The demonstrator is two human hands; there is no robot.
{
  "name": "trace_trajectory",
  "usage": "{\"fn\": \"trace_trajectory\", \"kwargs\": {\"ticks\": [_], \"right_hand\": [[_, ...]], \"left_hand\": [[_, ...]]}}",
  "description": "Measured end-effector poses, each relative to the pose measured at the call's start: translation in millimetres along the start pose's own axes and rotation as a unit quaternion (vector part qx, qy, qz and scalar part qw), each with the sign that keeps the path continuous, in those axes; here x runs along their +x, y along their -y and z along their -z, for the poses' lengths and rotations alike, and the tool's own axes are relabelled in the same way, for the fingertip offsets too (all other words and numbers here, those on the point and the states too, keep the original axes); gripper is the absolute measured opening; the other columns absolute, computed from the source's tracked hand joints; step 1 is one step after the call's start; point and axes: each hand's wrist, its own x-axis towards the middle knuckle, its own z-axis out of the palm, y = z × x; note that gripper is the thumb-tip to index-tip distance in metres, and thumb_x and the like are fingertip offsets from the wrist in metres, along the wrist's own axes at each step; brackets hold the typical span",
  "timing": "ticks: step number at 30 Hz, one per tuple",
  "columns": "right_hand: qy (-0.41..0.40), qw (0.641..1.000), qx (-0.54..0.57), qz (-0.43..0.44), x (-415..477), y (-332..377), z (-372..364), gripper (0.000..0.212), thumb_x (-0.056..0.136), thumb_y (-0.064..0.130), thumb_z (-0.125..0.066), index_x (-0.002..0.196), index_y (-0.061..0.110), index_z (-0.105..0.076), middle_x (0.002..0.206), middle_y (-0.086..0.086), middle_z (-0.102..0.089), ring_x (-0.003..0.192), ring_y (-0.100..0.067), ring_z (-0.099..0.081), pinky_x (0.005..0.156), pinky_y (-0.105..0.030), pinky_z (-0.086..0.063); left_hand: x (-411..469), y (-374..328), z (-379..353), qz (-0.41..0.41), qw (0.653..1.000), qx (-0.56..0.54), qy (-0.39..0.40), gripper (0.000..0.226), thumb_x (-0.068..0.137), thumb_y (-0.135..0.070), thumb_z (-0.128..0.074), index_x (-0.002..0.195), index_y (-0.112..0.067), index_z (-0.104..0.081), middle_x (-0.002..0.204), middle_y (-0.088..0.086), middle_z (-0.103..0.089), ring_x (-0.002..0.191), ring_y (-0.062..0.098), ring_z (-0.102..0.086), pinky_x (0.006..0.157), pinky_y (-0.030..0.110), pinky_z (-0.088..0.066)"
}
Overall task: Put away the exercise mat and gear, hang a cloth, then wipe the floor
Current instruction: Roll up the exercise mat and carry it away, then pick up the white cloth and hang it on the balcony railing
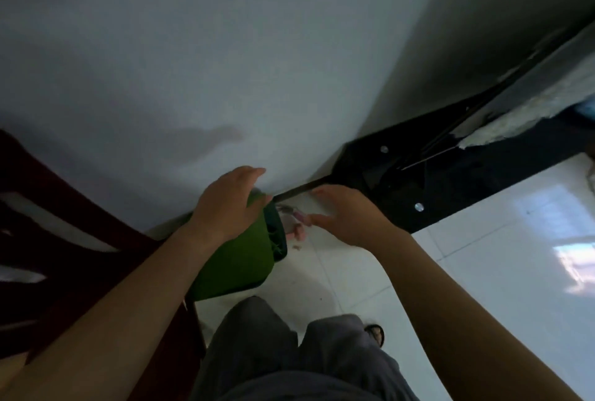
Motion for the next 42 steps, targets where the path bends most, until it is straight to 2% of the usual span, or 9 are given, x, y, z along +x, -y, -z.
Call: {"fn": "trace_trajectory", "kwargs": {"ticks": [4, 10, 14, 17, 22, 26, 29, 35, 42], "right_hand": [[-0.033, 0.999, 0.031, -0.025, -52, -44, 37, 0.054, 0.087, 0.044, -0.059, 0.134, 0.022, -0.046, 0.137, 0.002, -0.048, 0.123, -0.016, -0.045, 0.100, -0.024, -0.032], [-0.082, 0.989, 0.065, -0.104, -159, -149, 92, 0.054, 0.087, 0.043, -0.059, 0.134, 0.022, -0.045, 0.136, 0.001, -0.049, 0.122, -0.016, -0.047, 0.093, -0.022, -0.035], [-0.128, 0.976, 0.070, -0.162, -235, -226, 124, 0.056, 0.084, 0.045, -0.063, 0.133, 0.023, -0.047, 0.136, 0.003, -0.050, 0.123, -0.016, -0.046, 0.100, -0.026, -0.037], [-0.168, 0.963, 0.076, -0.198, -283, -277, 145, 0.053, 0.084, 0.047, -0.062, 0.129, 0.023, -0.050, 0.130, 0.002, -0.054, 0.118, -0.016, -0.049, 0.098, -0.028, -0.040], [-0.240, 0.933, 0.110, -0.246, -342, -347, 165, 0.053, 0.084, 0.050, -0.059, 0.130, 0.025, -0.049, 0.131, 0.005, -0.053, 0.118, -0.015, -0.049, 0.099, -0.030, -0.041], [-0.321, 0.898, 0.153, -0.260, -354, -390, 169, 0.049, 0.084, 0.049, -0.060, 0.127, 0.027, -0.052, 0.127, 0.010, -0.056, 0.112, -0.009, -0.051, 0.090, -0.020, -0.039], [-0.340, 0.885, 0.178, -0.264, -342, -413, 181, 0.049, 0.083, 0.049, -0.060, 0.127, 0.027, -0.052, 0.126, 0.011, -0.056, 0.112, -0.008, -0.052, 0.087, -0.018, -0.038], [-0.336, 0.883, 0.169, -0.280, -311, -463, 238, 0.050, 0.083, 0.051, -0.060, 0.127, 0.029, -0.050, 0.126, 0.011, -0.055, 0.113, -0.009, -0.050, 0.092, -0.023, -0.039], [-0.367, 0.855, 0.160, -0.331, -286, -518, 327, 0.048, 0.083, 0.050, -0.061, 0.125, 0.028, -0.052, 0.124, 0.011, -0.056, 0.111, -0.009, -0.051, 0.094, -0.026, -0.042]], "left_hand": [[16, -68, -3, -0.044, 0.998, 0.051, 0.015, 0.055, 0.093, -0.043, -0.045, 0.142, -0.019, -0.036, 0.147, 0.003, -0.036, 0.133, 0.021, -0.035, 0.108, 0.036, -0.029], [29, -218, -58, -0.108, 0.987, 0.076, 0.088, 0.058, 0.093, -0.051, -0.039, 0.142, -0.021, -0.034, 0.149, 0.001, -0.032, 0.133, 0.021, -0.035, 0.107, 0.041, -0.033], [38, -330, -103, -0.182, 0.975, 0.065, 0.107, 0.058, 0.093, -0.050, -0.042, 0.142, -0.021, -0.034, 0.149, 0.001, -0.033, 0.134, 0.020, -0.034, 0.107, 0.039, -0.034], [42, -406, -134, -0.219, 0.963, 0.066, 0.140, 0.060, 0.092, -0.052, -0.041, 0.145, -0.025, -0.029, 0.149, 0.001, -0.031, 0.134, 0.021, -0.035, 0.106, 0.042, -0.036], [45, -500, -180, -0.279, 0.936, 0.091, 0.194, 0.061, 0.092, -0.053, -0.040, 0.145, -0.028, -0.027, 0.151, -0.003, -0.029, 0.134, 0.019, -0.034, 0.106, 0.039, -0.036], [61, -546, -204, -0.303, 0.919, 0.124, 0.220, 0.059, 0.092, -0.052, -0.041, 0.145, -0.027, -0.029, 0.150, -0.003, -0.030, 0.128, 0.021, -0.042, 0.104, 0.039, -0.039], [87, -565, -214, -0.308, 0.915, 0.131, 0.225, 0.058, 0.092, -0.052, -0.042, 0.144, -0.028, -0.030, 0.149, -0.004, -0.031, 0.123, 0.020, -0.046, 0.101, 0.038, -0.041], [162, -615, -244, -0.339, 0.910, 0.104, 0.215, 0.057, 0.091, -0.053, -0.043, 0.141, -0.029, -0.034, 0.146, -0.004, -0.036, 0.122, 0.019, -0.048, 0.100, 0.039, -0.042], [267, -688, -251, -0.405, 0.889, 0.074, 0.203, 0.056, 0.091, -0.051, -0.044, 0.140, -0.026, -0.037, 0.145, -0.003, -0.039, 0.131, 0.016, -0.039, 0.105, 0.035, -0.038]]}}
